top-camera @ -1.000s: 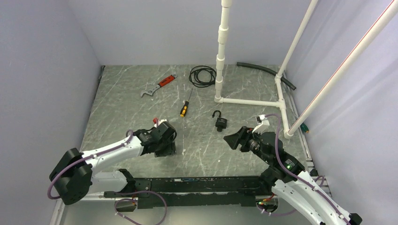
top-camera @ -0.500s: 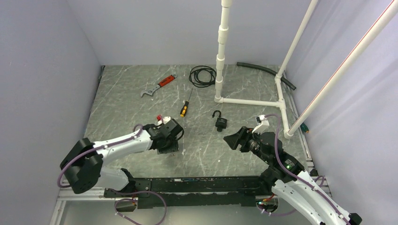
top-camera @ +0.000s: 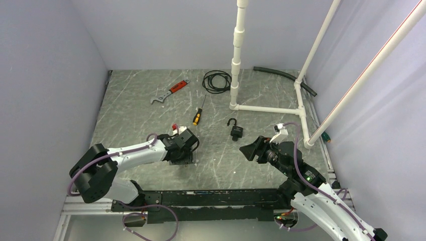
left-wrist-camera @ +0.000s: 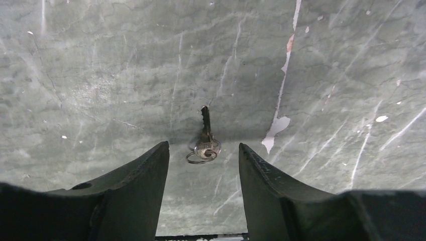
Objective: Unlock with the key
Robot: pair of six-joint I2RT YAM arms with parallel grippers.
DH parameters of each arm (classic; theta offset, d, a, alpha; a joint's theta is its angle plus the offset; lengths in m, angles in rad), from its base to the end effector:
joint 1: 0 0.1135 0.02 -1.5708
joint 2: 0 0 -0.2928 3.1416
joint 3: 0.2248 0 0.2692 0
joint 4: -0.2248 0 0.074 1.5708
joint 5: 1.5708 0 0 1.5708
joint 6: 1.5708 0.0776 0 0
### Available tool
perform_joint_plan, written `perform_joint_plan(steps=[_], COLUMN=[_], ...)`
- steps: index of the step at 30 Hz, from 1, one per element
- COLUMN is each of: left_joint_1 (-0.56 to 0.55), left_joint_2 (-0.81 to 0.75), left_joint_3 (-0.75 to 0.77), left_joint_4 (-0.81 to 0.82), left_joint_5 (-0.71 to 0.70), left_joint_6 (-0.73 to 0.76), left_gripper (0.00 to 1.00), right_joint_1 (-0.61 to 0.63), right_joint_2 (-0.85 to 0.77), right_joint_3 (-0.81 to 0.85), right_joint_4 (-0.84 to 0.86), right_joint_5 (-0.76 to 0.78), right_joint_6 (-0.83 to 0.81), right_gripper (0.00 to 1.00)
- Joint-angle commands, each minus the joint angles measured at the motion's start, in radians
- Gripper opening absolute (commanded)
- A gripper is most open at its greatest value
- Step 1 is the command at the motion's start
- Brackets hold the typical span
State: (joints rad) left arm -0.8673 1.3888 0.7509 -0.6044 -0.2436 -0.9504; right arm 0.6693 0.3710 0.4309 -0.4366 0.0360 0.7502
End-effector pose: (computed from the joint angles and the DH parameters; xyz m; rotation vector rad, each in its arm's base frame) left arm 0.1836 -0.1875 0.1521 -0.1697 2.7410 -0.1524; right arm 0.1166 0.0886 0.2395 0.1084 2.0547 0.8833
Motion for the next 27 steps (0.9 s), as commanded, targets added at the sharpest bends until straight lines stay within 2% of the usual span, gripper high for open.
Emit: perform_joint_plan(steps=[1, 5, 13, 19, 27], left_joint_1=[-0.004, -0.005, -0.005, -0.007, -0.01], left_joint_2=[-0.008, 0.018, -0.043, -0.077, -0.123], left_joint_3=[-0.02, -0.039, -0.09, -0.102, -0.102], left_joint_4=[0.044, 0.07, 0.126, 0.098, 0.041], left_joint_5=[-0.035, -0.02, 0.012, 0.004, -0.015], left_joint_6=[0.07, 0.072, 0.081, 0.058, 0.034], left_gripper=[0.55, 0.48, 0.38, 0.23, 0.21], right_joint_1=[0.001, 0.001, 0.001, 0.001, 0.001], right_joint_2=[-0.006, -0.01, -0.005, 0.006, 0.028], right_joint_3=[0.01, 0.007, 0.002, -0.008, -0.02], right_joint_4=[0.015, 0.006, 0.007, 0.027, 0.046], right_joint_5=[-0.002, 0.006, 0.007, -0.006, -0.019], right_joint_6=[-0.005, -0.004, 0.0, 0.006, 0.012], right_gripper=[0.72, 0.72, 0.72, 0.72, 0.72])
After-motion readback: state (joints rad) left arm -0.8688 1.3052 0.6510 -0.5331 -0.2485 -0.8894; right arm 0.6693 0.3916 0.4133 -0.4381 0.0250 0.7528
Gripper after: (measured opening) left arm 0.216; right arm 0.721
